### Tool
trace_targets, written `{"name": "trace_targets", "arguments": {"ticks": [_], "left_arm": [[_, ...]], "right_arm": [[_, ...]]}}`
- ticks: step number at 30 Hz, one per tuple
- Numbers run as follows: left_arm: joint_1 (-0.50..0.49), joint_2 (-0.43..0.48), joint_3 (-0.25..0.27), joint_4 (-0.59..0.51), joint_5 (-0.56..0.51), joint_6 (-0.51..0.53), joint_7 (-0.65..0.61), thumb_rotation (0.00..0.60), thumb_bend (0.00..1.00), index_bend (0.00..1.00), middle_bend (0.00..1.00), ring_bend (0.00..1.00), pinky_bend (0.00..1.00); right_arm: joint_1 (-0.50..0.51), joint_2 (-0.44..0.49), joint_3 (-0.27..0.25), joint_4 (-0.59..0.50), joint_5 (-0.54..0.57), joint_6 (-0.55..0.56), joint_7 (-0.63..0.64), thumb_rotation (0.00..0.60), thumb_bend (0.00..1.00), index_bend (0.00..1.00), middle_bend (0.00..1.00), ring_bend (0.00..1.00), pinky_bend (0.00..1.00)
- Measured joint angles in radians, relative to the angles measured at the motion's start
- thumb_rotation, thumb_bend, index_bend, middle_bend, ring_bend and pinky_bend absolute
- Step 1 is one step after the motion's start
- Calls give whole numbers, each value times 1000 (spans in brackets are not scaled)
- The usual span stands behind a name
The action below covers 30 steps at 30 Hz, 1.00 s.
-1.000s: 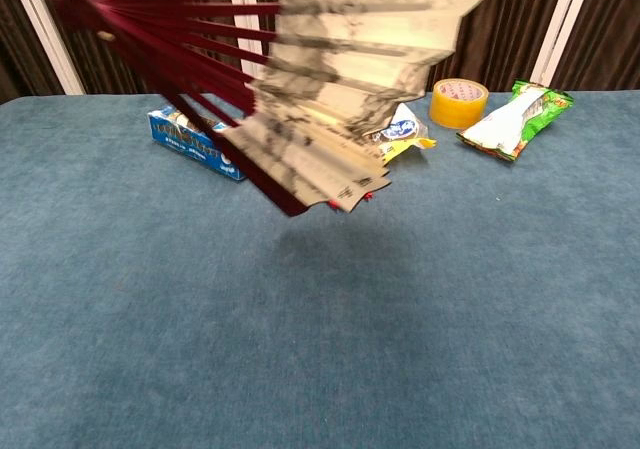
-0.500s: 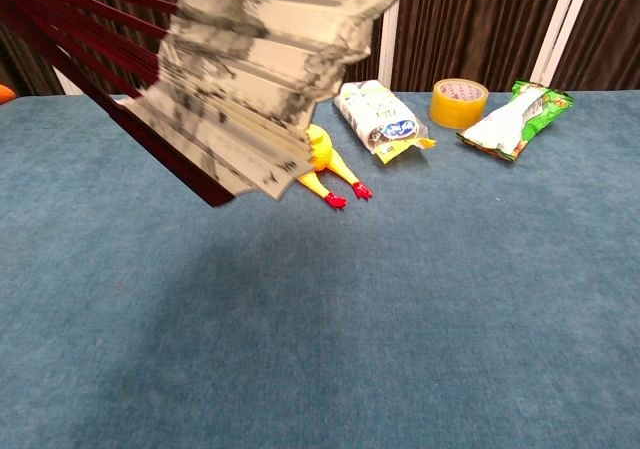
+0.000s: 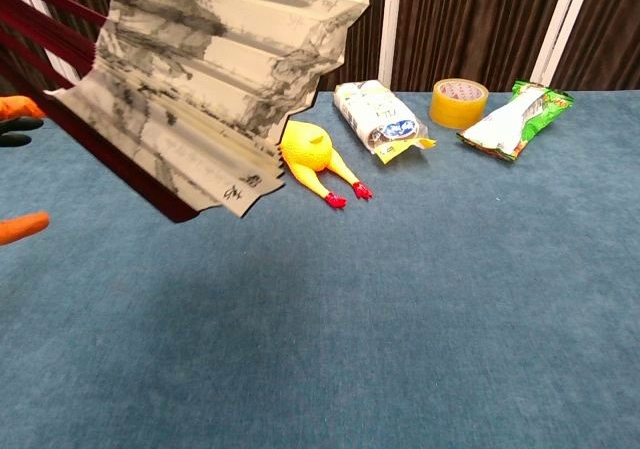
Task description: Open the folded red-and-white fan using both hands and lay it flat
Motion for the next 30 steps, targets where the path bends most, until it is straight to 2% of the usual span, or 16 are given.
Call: {"name": "trace_targets", "arguments": {"ticks": [9,18,23,30], "left_arm": [[-16,-60,-1,32,4,11,-45,600,396,289,0,0,16],[-45,-126,-5,66,-11,-21,-67,600,399,302,0,0,17],[-66,-156,-9,83,-20,-48,-81,600,497,373,5,0,17],[-82,-202,-26,126,-28,-39,-75,600,598,550,123,0,39]], "right_arm": [[28,-22,-8,-26,-3,35,-4,600,447,1000,161,254,163],[40,-23,-19,-34,1,49,-2,600,450,1000,161,254,163],[40,-20,-27,-38,5,51,6,600,450,1000,161,254,163],[30,-11,-36,-39,1,53,29,600,452,1000,161,254,163]]}}
